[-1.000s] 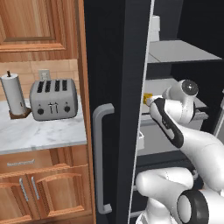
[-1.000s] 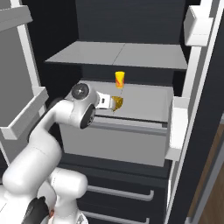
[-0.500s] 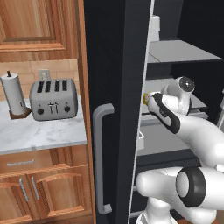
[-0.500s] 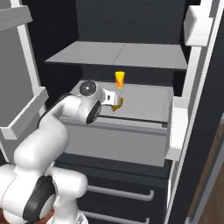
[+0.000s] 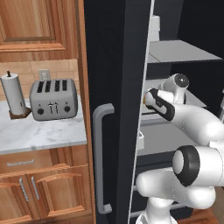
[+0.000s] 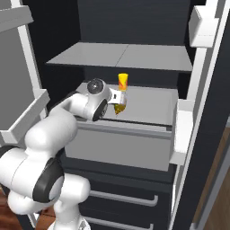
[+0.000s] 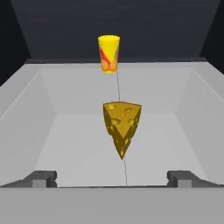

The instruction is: Pick the cheese from the fridge and the cheese grater from the cabinet and place them next to the salad bowl.

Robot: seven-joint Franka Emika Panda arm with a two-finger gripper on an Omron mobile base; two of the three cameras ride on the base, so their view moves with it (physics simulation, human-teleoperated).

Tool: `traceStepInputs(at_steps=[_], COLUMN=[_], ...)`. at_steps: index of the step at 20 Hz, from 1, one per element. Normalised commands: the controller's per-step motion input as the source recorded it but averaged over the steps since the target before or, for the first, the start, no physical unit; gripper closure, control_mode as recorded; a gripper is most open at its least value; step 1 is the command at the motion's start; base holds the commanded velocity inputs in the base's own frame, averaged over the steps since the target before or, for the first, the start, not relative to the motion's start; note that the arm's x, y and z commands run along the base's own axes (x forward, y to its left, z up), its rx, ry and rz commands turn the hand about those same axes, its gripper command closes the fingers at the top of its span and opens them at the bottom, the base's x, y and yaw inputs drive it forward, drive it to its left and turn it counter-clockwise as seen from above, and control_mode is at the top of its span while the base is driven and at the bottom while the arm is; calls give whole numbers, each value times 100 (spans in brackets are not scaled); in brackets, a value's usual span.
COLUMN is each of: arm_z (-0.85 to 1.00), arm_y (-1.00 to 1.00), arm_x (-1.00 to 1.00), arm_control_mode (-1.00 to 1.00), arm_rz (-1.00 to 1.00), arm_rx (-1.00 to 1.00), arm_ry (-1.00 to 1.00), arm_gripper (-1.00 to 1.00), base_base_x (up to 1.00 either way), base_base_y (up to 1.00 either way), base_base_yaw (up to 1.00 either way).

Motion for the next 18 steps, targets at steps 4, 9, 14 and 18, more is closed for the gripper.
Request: traceStepInputs(at_steps=[4, 9, 14, 18], arm_z=[-19, -24, -23, -15], arm_y=[-6, -3, 0, 0], arm_x=[11, 1, 15, 33], arm_control_mode=[-100, -100, -100, -100], arm_rz=[0, 0, 0, 0], arm_rx=[0, 0, 0, 0], arm_ry=[0, 0, 0, 0], arm_gripper=[-100, -100, -100, -100], base_base_x=[0, 0, 0, 0], base_base_y=[0, 0, 0, 0], base_base_yaw=[0, 0, 0, 0])
